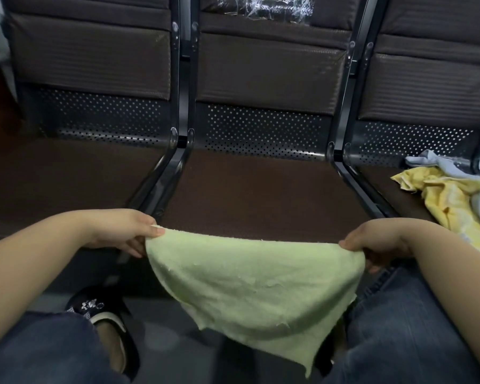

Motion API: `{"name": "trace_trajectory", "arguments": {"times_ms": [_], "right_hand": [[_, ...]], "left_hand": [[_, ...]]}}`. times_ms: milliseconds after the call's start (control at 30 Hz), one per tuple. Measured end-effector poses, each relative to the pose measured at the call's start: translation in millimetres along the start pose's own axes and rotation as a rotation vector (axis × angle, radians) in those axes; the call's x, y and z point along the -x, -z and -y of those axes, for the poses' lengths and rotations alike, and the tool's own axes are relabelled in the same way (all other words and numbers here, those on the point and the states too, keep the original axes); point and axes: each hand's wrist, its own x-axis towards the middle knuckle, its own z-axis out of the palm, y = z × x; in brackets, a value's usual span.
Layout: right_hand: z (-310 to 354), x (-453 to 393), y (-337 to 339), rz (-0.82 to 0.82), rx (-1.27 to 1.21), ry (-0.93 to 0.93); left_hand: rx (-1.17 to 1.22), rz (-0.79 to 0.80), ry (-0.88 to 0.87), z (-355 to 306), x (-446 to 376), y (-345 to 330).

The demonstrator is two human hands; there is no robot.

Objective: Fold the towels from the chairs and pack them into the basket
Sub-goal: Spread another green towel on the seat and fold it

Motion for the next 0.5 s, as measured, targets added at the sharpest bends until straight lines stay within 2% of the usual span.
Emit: {"name": "trace_trajectory", "arguments": {"times_ms": [100, 200, 267, 367, 433, 500], "right_hand": [[0, -2, 5, -0.108, -0.008, 0.034], [0, -8, 12, -0.239, 0.066, 0.055], [2, -13, 17, -0.325, 0.16, 0.073], [11, -21, 19, -0.4, 0.179, 0.106], [18, -28, 19, -0.413, 0.057, 0.136], [24, -37, 19, -0.415, -0.152, 0.155]], "left_hand": [[0.025, 0.063, -0.018, -7, 0, 2], [0.03, 0.012, -0.023, -12, -10, 5], [-0.014, -0.127, -0.046, -16, -21, 9], [-0.342, -0.398, -0.107, -21, -34, 19], [-0.449, -0.531, -0.131, -27, -40, 23], [-0.45, -0.59, -0.118, -34, -47, 27]]}}
